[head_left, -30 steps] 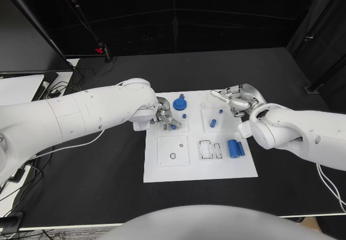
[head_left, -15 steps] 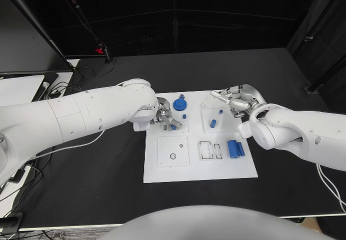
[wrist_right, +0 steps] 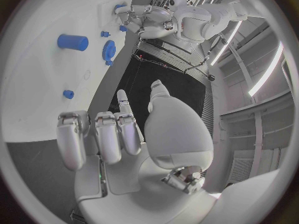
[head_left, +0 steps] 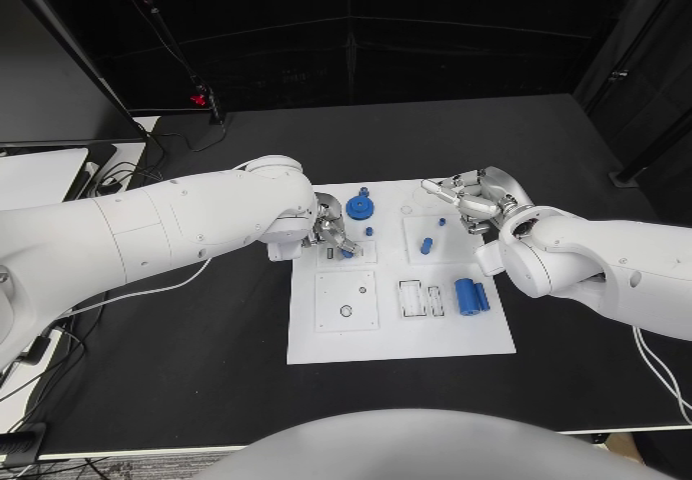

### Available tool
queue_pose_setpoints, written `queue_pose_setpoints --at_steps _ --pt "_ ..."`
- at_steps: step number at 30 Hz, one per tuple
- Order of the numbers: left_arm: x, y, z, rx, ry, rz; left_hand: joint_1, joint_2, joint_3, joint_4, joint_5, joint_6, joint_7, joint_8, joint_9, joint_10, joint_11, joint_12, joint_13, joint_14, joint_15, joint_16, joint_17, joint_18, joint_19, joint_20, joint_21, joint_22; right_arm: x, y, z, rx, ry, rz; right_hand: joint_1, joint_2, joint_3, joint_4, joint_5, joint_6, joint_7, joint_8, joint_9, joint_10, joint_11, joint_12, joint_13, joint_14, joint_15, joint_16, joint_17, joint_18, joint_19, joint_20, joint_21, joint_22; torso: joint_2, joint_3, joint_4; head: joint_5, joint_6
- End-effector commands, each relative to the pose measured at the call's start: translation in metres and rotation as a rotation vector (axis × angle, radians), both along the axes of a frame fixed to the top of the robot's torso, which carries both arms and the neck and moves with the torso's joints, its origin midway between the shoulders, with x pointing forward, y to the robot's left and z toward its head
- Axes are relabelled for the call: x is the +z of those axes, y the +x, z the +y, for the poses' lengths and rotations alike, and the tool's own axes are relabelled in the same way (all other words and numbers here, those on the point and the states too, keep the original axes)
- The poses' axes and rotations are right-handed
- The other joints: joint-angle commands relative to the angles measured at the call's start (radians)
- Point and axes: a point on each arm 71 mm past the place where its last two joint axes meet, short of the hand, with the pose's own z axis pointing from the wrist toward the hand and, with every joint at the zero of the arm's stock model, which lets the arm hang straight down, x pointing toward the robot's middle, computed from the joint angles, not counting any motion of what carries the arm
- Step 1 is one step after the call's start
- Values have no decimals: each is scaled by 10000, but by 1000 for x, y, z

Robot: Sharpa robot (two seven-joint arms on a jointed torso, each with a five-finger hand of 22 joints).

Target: Assemble the parts on the task board

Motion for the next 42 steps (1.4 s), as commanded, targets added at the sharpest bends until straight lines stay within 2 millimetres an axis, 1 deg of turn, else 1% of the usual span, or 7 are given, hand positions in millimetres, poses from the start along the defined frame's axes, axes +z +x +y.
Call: queue_pose_setpoints --at_steps 1,10,13,19,25,31,42 --pt "-9 -1 6 67 439 57 606 363 403 -133 105 56 -61 -43 10 1066 -40 -15 2609 1052 -51 8 2635 -64 1043 -37 31 2635 1 0 1 79 38 -16 -91 -20 -51 11 32 -69 16 47 13 1060 39 25 2633 1021 10 25 2627 -72 1040 22 30 2635 -3 -1 -2 0 -4" --pt "-8 0 5 113 79 -262 823 144 627 -168 58 119 -64 -70 31 1066 -29 -15 2609 1052 -49 8 2635 -64 1043 -28 31 2635 1 0 1 63 28 -5 -104 10 -49 10 41 -75 16 60 16 1060 40 25 2633 1021 10 25 2627 -72 1040 24 30 2635 2 0 7 -24 -9" --pt "-7 1 5 159 -43 -439 839 122 639 -169 46 124 -63 -71 34 1066 -29 -15 2609 1052 -50 8 2635 -64 1043 -28 31 2635 0 0 0 59 25 -3 -104 10 -49 10 41 -75 16 60 16 1060 40 25 2633 1021 10 25 2627 -72 1040 24 30 2635 -2 -2 12 -39 -15" --pt "-6 2 9 256 -125 -580 858 87 655 -167 24 134 -62 -70 40 1066 -28 -15 2609 1052 -49 8 2635 -64 1043 -30 31 2635 0 1 0 49 17 5 -104 10 -49 10 41 -75 16 60 16 1060 40 25 2633 1021 10 25 2627 -72 1040 24 30 2635 -2 3 7 -21 -26" --pt "-6 4 13 377 -158 -662 867 71 661 -166 16 139 -62 -69 43 1066 -29 -15 2609 1052 -49 8 2635 -64 1043 -30 31 2635 -1 1 -1 39 8 19 -104 10 -49 10 41 -75 16 60 16 1060 40 25 2633 1021 10 25 2627 -72 1040 24 30 2635 -1 0 25 -34 -40" --pt "-7 4 16 410 -55 -607 865 67 664 -157 11 145 -60 -68 45 1066 -28 -15 2609 1052 -49 8 2635 -64 1043 -30 31 2635 -1 1 -1 41 8 30 -104 10 -49 10 41 -75 16 60 16 1060 40 25 2633 1021 10 25 2627 -72 1040 24 30 2635 1 -1 -3 1 -51" --pt "-9 -1 15 155 341 -213 843 70 673 -125 1 154 -51 -71 47 1066 -21 -15 2609 1052 -50 8 2635 -64 1043 -31 31 2635 -2 0 0 43 10 42 -104 10 -49 10 41 -75 16 60 16 1060 40 25 2633 1021 10 25 2627 -72 1040 24 30 2635 -6 8 -4 18 -63"
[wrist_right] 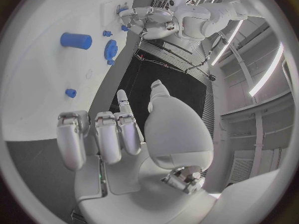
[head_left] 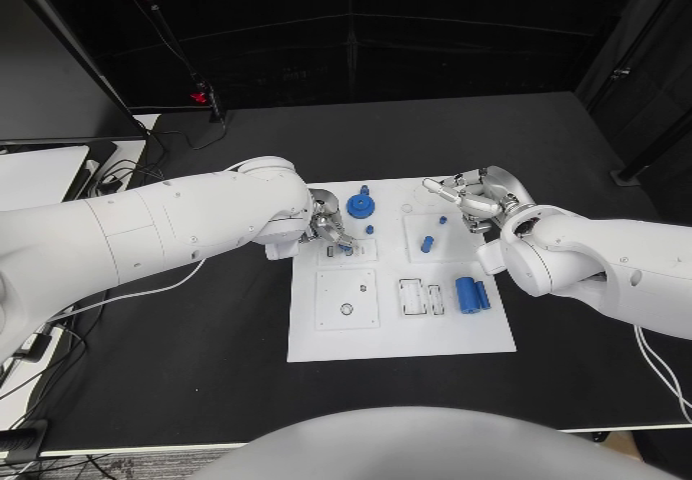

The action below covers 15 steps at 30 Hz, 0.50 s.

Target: Assemble the parts on the task board

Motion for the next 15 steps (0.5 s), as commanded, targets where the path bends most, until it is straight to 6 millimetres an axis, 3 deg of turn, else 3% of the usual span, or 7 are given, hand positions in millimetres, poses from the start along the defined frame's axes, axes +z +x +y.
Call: queue_pose_setpoints --at_steps 1,15 --pt "-8 -3 6 -35 740 301 373 327 443 -354 -68 36 -14 8 12 1083 -37 -24 2603 1053 -50 8 2634 -64 1043 -31 31 2628 1 0 2 94 42 -11 -104 11 -50 10 42 -75 16 60 16 1060 40 25 2633 1022 10 25 2632 -72 1040 24 30 2635 -4 6 -2 -9 -2" --pt "-9 -4 6 -60 821 365 336 352 459 -334 -68 43 -4 -1 11 1083 -28 -24 2603 1053 -49 8 2634 -64 1043 -30 31 2628 1 0 2 88 42 -3 -128 52 -55 5 48 -91 18 82 20 1060 42 25 2633 1022 12 25 2632 -71 1037 27 27 2633 2 6 5 7 -1"
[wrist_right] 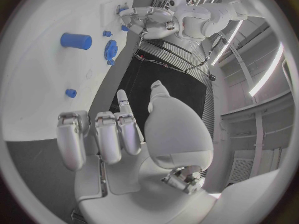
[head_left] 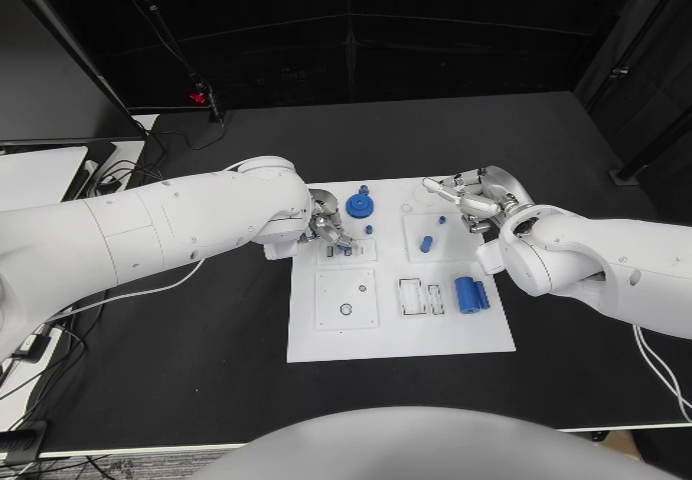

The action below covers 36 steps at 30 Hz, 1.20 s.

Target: Assemble the parts on the task board

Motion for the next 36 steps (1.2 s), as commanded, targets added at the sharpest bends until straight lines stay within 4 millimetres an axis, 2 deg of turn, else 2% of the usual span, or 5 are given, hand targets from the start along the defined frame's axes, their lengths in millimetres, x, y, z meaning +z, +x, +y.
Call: queue_pose_setpoints --at_steps 1,14,26,36 --pt "-9 -3 6 -33 706 363 329 357 441 -355 -62 44 -9 -3 9 1097 -40 -25 2609 1053 -48 8 2634 -64 1043 -29 31 2630 1 0 2 83 39 -11 -61 -15 -55 5 48 -55 -18 17 10 1060 42 25 2633 1021 13 25 2632 -71 1037 27 27 2633 0 1 5 22 -13" --pt "-10 -5 7 -147 605 402 318 366 446 -354 -62 45 -7 -6 9 1097 -38 -25 2609 1053 -48 8 2634 -64 1043 -29 31 2630 1 0 1 51 25 2 -61 -15 -55 5 48 -55 -18 17 10 1060 42 25 2633 1021 13 25 2632 -71 1037 27 27 2633 12 -13 7 -9 0" --pt "-10 -5 5 -255 526 428 288 395 466 -353 -57 50 -2 -13 9 1097 -33 -25 2609 1053 -46 8 2634 -64 1043 -28 31 2630 0 0 1 58 25 36 -61 -15 -55 5 48 -55 -18 17 10 1060 42 25 2633 1021 13 25 2632 -71 1037 27 27 2633 7 6 9 26 -5" --pt "-10 -5 5 -265 523 440 263 410 475 -349 -53 48 3 -20 7 1097 -27 -25 2609 1053 -45 8 2634 -64 1043 -28 31 2630 0 0 1 33 46 62 -61 -15 -55 5 48 -55 -18 17 10 1060 42 25 2633 1021 13 25 2632 -71 1037 27 27 2633 7 -9 -2 3 -7"
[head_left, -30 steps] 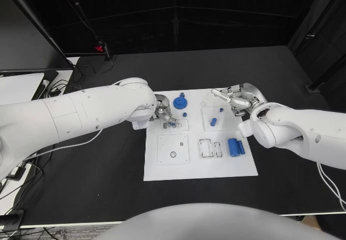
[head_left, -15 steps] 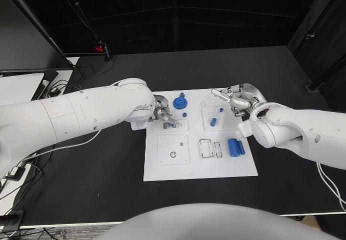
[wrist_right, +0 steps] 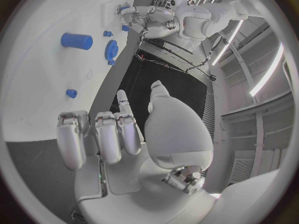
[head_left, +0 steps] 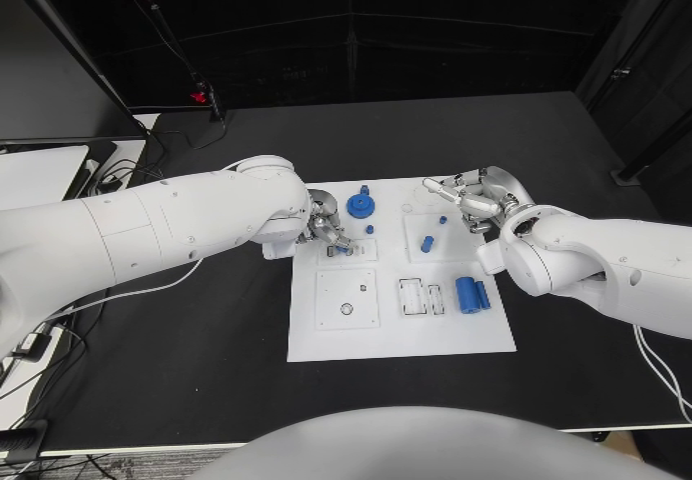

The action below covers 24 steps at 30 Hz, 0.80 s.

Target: Assemble the parts on the task board

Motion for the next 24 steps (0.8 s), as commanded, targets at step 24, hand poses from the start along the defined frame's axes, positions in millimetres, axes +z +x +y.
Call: queue_pose_setpoints --at_steps 24 --pt "-11 -7 -1 -296 431 504 202 391 464 -371 28 -32 -62 -52 4 1099 -20 -54 2608 1053 -42 8 2634 -64 1043 -27 31 2633 0 0 0 7 78 89 -62 -14 -55 5 48 -55 -18 17 12 1060 42 25 2633 1021 13 25 2634 -71 1037 27 27 2633 -3 -4 -3 -50 -29"
